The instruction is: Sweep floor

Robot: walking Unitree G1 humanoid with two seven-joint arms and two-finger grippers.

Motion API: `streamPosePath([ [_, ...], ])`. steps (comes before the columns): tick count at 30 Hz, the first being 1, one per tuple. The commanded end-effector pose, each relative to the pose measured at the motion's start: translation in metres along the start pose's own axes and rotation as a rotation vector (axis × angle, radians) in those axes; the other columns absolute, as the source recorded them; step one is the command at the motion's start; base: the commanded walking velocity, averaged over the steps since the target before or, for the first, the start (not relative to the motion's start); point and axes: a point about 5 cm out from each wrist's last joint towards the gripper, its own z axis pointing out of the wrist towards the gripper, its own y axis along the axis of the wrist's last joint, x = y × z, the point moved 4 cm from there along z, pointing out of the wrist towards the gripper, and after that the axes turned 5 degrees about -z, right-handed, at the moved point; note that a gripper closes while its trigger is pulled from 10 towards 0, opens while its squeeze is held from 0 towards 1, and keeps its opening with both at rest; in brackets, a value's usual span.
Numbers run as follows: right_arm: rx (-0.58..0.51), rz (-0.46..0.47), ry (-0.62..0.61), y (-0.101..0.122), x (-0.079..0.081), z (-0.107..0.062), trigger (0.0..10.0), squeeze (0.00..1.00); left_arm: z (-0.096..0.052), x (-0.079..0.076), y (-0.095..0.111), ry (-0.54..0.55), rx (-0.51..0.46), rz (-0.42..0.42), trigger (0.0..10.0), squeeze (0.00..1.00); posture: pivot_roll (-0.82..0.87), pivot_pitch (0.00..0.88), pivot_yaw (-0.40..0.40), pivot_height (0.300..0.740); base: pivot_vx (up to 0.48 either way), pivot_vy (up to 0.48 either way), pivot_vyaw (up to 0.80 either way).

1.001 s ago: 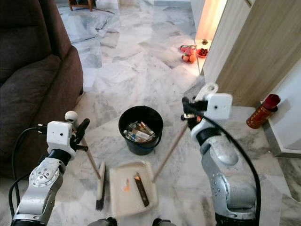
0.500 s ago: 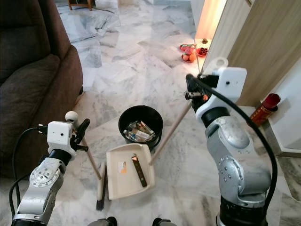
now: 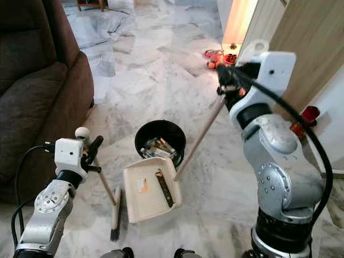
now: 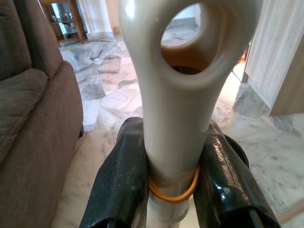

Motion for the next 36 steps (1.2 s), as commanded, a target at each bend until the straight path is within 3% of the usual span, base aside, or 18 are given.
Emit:
streamPosePath([
  [1, -0.144, 0.025, -0.035, 0.029, -0.006, -0.002, 10.0, 0.00, 0.001, -0.002, 0.008, -0.008, -0.042, 0.001, 10.0, 0.00, 0.10, 0.160, -0.018, 0.740, 0.000, 0.000, 0.00],
  [12, -0.225, 0.010, -0.130, 0.033, -0.016, 0.001, 10.0, 0.00, 0.000, -0.001, 0.010, 0.001, -0.055, 0.004, 10.0, 0.00, 0.11, 0.154, -0.018, 0.740, 0.000, 0.000, 0.00],
  [19, -0.201, 0.005, -0.123, 0.012, -0.004, 0.004, 10.0, 0.00, -0.002, 0.003, 0.013, 0.024, -0.069, 0.017, 10.0, 0.00, 0.12, 0.162, -0.021, 0.740, 0.000, 0.000, 0.00],
  [36, -0.239, 0.023, -0.103, 0.011, 0.005, 0.007, 10.0, 0.00, -0.004, 0.006, 0.014, 0.050, -0.080, 0.022, 10.0, 0.00, 0.12, 0.173, -0.025, 0.740, 0.231, 0.000, 0.00],
])
